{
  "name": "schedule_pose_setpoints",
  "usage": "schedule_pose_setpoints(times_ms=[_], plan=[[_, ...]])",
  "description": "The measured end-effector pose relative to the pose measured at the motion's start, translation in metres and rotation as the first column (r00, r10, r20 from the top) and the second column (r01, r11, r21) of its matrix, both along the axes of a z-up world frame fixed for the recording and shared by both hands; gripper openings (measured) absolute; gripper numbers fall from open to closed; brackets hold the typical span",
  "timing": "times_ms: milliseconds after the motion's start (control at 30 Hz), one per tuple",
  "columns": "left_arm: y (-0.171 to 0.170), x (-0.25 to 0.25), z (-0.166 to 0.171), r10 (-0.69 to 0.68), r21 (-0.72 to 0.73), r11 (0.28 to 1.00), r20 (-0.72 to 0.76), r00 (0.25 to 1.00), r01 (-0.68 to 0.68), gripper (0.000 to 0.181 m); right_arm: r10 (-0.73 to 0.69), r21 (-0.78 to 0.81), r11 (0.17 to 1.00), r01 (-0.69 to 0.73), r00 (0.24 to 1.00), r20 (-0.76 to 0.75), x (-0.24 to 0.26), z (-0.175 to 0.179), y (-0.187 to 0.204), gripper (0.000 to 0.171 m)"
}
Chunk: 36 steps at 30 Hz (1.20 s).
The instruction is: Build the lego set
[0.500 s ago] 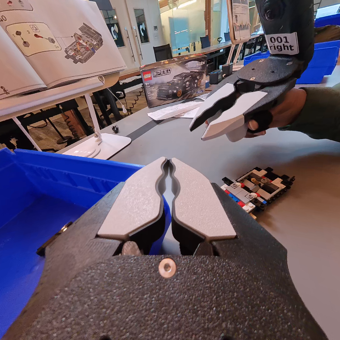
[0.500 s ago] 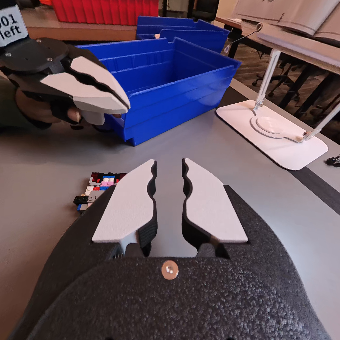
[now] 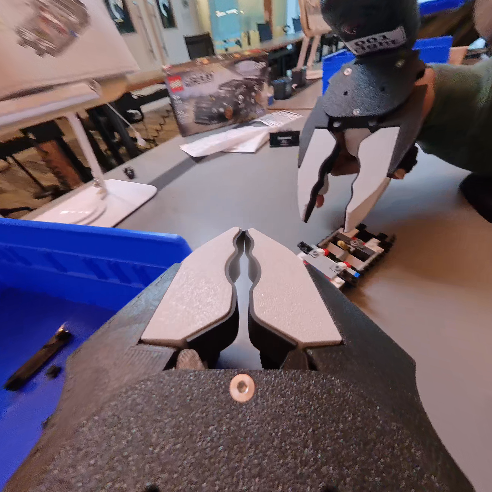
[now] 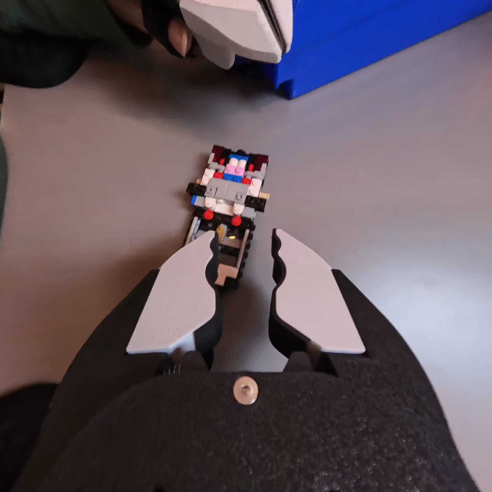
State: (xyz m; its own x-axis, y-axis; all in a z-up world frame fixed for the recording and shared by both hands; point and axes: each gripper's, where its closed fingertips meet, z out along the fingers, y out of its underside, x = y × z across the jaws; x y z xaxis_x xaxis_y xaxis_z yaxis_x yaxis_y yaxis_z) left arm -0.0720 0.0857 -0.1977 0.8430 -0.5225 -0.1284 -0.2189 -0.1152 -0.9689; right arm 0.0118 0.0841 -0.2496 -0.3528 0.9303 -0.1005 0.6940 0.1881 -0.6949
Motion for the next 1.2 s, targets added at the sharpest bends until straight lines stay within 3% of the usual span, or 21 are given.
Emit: schedule_pose_setpoints(times_ms=[200,400,667,833,900,1033,1200], plan=[[-0.022,0.029,-0.018,-0.223,-0.181,0.959,-0.022,0.975,0.216,0.011,0.035,-0.045,0.999,-0.031,0.995,0.097,0.019,-0.006,-0.005,0.038],[-0.044,0.034,-0.033,-0.347,-0.327,0.893,-0.061,0.936,0.309,0.032,0.076,-0.071,0.995,-0.065,0.984,0.158,0.024,-0.014,-0.016,0.038],[-0.046,0.034,-0.067,-0.358,-0.391,0.888,-0.255,0.898,0.243,0.038,0.151,-0.108,0.985,-0.133,0.971,0.184,0.028,-0.012,-0.036,0.030],[-0.028,0.019,-0.062,-0.224,-0.287,0.951,-0.368,0.902,0.119,0.025,0.186,-0.146,0.975,-0.166,0.972,0.141,0.027,-0.004,-0.044,0.026],[-0.023,0.013,-0.055,-0.171,-0.254,0.964,-0.372,0.912,0.077,0.014,0.124,-0.103,0.988,-0.113,0.987,0.100,0.019,0.000,-0.031,0.026],[-0.026,0.012,-0.047,-0.172,-0.264,0.961,-0.341,0.924,0.081,0.009,0.030,-0.003,1.000,-0.030,0.998,0.062,0.009,-0.003,-0.009,0.027],[-0.047,0.030,-0.060,-0.321,-0.411,0.887,-0.219,0.922,0.211,0.012,0.011,0.059,0.998,-0.016,0.997,0.078,0.008,-0.012,-0.002,0.027]])
